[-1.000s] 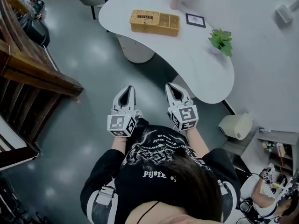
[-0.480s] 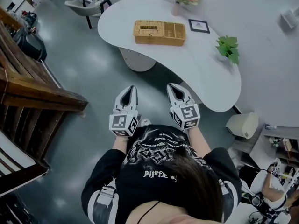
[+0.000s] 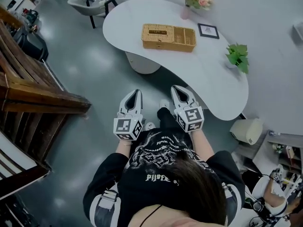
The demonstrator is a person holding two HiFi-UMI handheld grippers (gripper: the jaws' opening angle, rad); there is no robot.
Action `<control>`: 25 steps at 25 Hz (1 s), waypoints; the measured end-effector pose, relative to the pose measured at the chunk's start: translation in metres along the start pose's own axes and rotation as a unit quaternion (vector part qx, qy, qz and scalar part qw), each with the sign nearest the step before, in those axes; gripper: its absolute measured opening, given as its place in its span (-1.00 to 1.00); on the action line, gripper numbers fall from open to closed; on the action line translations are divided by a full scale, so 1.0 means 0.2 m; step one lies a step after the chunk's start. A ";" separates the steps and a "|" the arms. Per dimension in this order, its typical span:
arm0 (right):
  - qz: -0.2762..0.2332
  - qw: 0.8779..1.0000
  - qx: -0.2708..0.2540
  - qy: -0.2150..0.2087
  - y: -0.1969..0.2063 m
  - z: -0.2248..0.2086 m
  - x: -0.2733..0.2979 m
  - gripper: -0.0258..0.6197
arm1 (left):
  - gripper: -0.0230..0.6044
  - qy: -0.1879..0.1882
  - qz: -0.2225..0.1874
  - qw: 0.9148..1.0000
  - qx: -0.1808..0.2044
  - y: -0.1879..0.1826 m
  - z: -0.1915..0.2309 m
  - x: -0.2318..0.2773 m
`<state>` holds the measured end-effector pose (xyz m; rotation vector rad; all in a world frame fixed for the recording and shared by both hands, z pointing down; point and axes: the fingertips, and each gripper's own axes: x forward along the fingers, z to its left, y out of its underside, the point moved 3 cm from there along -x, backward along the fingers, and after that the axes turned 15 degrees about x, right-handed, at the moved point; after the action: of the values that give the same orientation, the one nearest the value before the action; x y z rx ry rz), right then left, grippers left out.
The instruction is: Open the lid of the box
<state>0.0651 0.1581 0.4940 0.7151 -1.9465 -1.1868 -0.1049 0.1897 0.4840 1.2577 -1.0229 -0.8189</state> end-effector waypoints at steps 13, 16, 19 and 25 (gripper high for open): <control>0.015 0.998 -0.050 -0.039 -0.18 -0.26 0.40 -0.84 | -0.84 -0.066 0.018 0.998 -0.009 0.01 0.15 0.36; 0.016 0.998 -0.048 -0.047 -0.24 -0.34 0.49 -0.84 | -0.84 -0.072 0.016 0.997 -0.009 -0.02 0.18 0.48; 0.017 0.997 -0.047 -0.059 -0.29 -0.40 0.59 -0.84 | -0.84 -0.072 0.020 0.997 -0.010 -0.03 0.19 0.61; 0.016 0.996 -0.001 -0.092 -0.43 -0.50 0.76 -0.84 | -0.84 -0.073 0.033 0.997 -0.006 -0.04 0.17 0.83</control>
<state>0.0661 -0.0435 0.4933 0.5892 -2.0992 -1.2735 -0.0786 0.0233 0.5036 1.1612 -1.1686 -0.8747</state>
